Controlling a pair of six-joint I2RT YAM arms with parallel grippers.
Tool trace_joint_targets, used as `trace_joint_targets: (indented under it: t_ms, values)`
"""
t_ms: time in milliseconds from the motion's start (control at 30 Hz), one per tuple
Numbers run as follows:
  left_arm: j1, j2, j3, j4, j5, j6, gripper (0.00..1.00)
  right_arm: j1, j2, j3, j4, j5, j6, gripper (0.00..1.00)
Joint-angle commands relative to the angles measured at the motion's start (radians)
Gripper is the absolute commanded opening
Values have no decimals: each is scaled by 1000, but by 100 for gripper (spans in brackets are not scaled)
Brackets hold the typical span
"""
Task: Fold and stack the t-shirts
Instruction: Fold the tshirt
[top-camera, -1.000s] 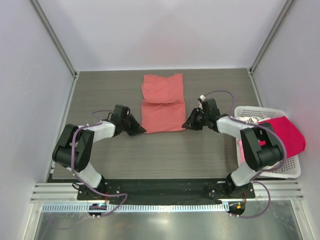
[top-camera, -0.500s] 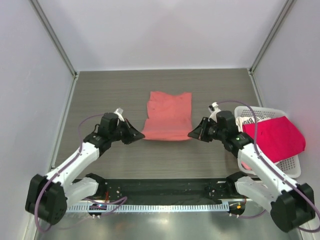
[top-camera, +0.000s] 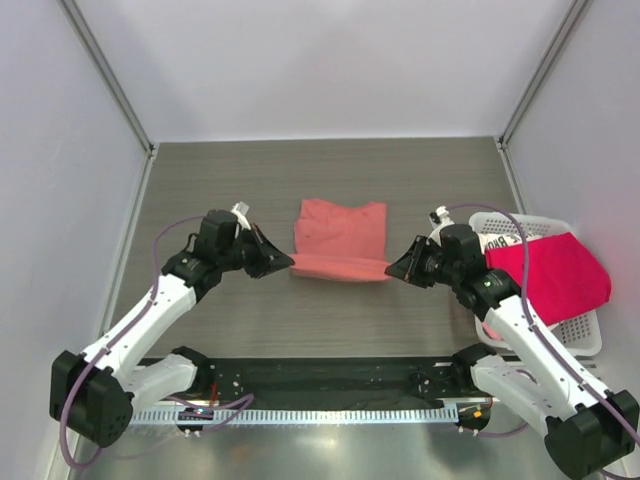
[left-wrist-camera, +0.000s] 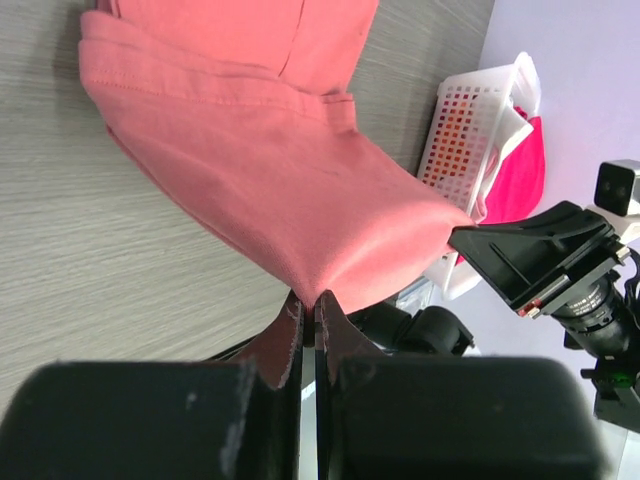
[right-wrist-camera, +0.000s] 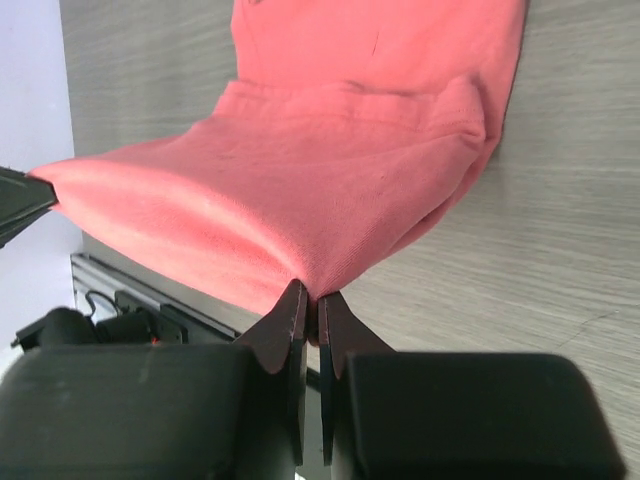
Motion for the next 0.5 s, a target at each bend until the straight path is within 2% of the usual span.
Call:
trace_joint_targets:
  t_ms: [0,200,467]
  values:
    - [9,33,81,0,-26,17,0,-2,13,84,-28,122,-14,1]
    - [10,174,156,44,-28,28,0,-4,117,176,-29,240,-48,1]
    - [38,407,372,52,-29,60,0,-17,345,341,-11,363,-106,1]
